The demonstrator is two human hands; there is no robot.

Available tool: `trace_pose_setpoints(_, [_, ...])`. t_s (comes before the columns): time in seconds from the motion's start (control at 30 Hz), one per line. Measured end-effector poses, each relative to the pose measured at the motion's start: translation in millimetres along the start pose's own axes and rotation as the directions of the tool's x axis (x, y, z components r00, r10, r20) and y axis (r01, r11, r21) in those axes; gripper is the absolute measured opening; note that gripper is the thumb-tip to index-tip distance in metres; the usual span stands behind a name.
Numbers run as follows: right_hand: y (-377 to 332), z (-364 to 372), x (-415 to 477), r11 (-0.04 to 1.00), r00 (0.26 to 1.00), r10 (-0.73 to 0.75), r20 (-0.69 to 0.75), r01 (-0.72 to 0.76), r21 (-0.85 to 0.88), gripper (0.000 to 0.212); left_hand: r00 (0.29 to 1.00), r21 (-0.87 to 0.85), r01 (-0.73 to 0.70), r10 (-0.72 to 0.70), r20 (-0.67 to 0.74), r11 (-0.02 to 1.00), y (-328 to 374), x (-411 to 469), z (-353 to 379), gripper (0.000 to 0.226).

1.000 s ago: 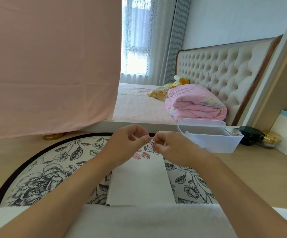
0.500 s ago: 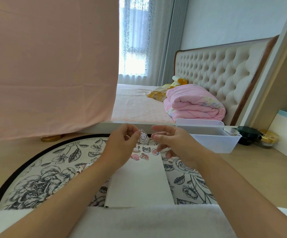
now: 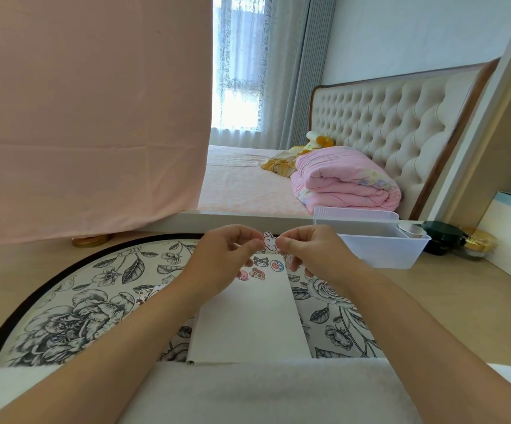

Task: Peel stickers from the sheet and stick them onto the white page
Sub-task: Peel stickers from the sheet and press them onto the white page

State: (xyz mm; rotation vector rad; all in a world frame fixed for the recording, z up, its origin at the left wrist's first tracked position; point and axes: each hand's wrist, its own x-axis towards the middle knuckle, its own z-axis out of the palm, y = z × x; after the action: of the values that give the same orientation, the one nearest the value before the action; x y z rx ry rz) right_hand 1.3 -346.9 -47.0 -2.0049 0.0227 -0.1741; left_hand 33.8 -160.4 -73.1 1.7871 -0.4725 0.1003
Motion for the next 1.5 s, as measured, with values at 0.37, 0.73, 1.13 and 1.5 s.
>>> trace_pose_setpoints(0.37, [19, 2, 0, 0.931, 0.928, 0.334, 0.162, -0.299, -0.207, 0.027, 0.944, 0.711, -0.264, 0.023, 0.330, 0.651, -25, -3, -6, 0.040])
trace_pose_setpoints(0.73, [26, 9, 5, 0.901, 0.937, 0.343, 0.063, -0.310, -0.303, 0.033, 0.945, 0.722, -0.264, 0.020, 0.327, 0.640, -26, -2, -5, 0.041])
trace_pose_setpoints(1.13, [26, 14, 4, 0.894, 0.961, 0.278, 0.001, -0.258, -0.366, 0.029, 0.897, 0.684, -0.420, 0.159, 0.412, 0.597, -25, -3, -1, 0.036])
trace_pose_setpoints(1.5, [21, 9, -11, 0.865, 0.989, 0.145, -0.005, -0.129, -0.486, 0.017, 0.865, 0.705, -0.476, 0.134, 0.484, 0.526, -23, -7, 4, 0.042])
